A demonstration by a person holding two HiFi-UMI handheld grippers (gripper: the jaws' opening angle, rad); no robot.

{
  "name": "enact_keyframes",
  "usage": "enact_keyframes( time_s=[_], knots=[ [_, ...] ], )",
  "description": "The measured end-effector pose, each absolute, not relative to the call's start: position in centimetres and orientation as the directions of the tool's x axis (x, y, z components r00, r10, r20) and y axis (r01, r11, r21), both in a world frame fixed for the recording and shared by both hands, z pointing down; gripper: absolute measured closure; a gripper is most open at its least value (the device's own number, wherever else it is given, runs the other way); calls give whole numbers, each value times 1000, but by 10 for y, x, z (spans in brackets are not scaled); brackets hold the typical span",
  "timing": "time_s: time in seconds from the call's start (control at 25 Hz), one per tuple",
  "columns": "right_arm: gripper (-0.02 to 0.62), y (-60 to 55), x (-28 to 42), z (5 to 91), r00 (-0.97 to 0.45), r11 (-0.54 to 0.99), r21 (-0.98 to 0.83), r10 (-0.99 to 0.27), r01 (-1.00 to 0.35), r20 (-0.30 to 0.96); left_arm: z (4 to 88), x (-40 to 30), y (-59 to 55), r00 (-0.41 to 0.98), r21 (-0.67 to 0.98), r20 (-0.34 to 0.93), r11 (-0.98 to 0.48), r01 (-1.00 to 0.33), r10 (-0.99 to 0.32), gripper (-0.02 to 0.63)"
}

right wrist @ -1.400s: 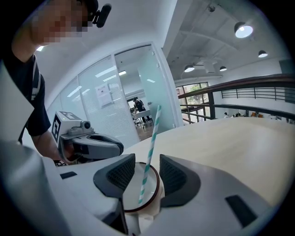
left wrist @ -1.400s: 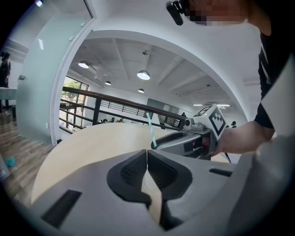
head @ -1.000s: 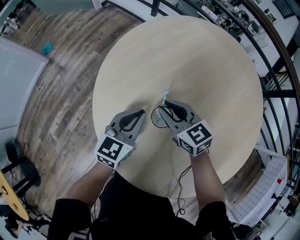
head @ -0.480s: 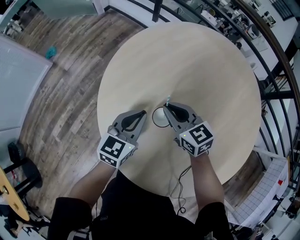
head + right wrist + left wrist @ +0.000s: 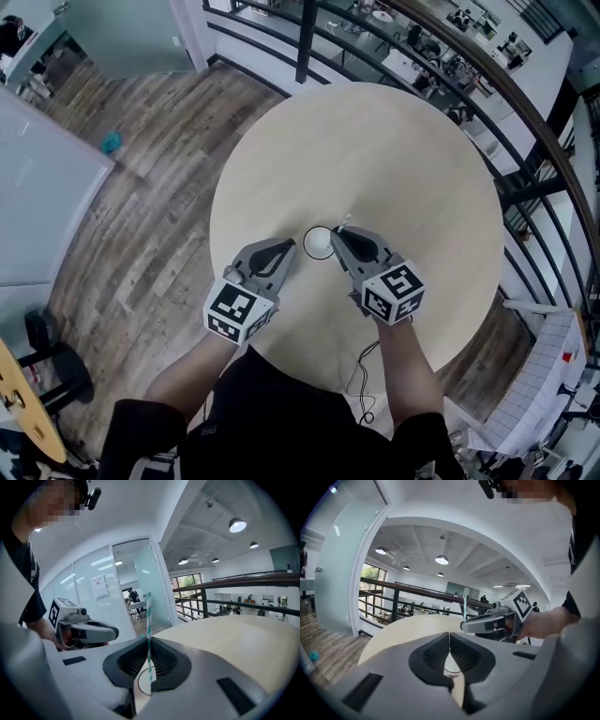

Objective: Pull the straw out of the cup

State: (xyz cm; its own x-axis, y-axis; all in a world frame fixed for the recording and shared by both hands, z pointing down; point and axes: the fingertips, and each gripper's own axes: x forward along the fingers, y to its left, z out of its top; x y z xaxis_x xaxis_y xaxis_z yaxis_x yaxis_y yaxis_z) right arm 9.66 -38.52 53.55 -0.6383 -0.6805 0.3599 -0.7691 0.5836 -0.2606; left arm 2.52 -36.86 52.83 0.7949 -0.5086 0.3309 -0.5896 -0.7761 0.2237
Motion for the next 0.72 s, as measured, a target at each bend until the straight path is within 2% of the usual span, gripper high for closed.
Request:
enact_keyframes(
  time_s=[0.28, 0.72],
  knots=[
    [563, -359, 91, 479, -597, 548, -237, -746, -802, 295, 492, 20, -345, 837, 205, 316, -829, -521, -447, 597],
    [565, -279, 112, 409, -437, 397, -215, -878, -892, 194, 445, 58, -299, 924, 170, 263, -929, -328, -278, 597]
  ],
)
